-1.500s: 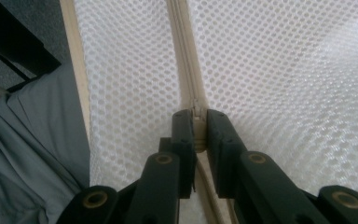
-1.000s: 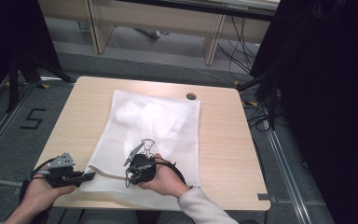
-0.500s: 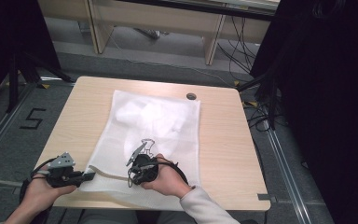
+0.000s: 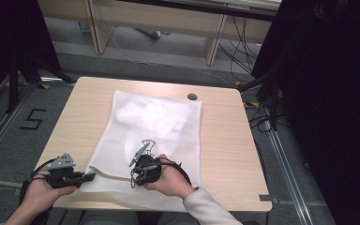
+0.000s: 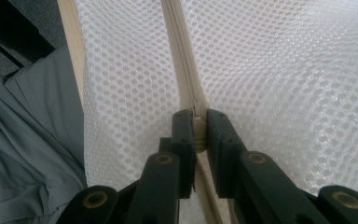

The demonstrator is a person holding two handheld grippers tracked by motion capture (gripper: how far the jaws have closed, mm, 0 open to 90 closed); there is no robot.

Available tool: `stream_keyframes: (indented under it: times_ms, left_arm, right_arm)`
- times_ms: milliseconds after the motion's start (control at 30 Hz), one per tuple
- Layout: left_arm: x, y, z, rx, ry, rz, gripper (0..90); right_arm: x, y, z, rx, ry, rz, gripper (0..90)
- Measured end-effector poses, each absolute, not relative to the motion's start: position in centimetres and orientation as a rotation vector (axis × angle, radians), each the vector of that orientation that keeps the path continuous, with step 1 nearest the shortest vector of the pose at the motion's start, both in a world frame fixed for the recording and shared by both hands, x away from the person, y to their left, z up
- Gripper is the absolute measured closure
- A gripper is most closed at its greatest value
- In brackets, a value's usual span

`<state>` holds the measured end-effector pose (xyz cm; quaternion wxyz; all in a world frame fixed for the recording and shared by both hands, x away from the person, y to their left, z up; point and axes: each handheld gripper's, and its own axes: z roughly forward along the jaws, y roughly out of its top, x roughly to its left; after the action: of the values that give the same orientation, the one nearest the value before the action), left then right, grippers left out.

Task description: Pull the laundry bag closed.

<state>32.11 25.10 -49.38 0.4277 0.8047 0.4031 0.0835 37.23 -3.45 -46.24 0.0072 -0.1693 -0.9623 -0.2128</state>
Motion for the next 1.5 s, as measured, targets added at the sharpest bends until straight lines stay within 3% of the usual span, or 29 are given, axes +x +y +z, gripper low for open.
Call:
stream_keyframes:
  times_ms: [1500]
  left_arm:
    - [32.1,25.2,-49.4,2.006,1.016,0.225,85.2]
  right_arm:
    - [37.3,-6.1,-45.6,-0.575,-2.996,-0.661,82.6]
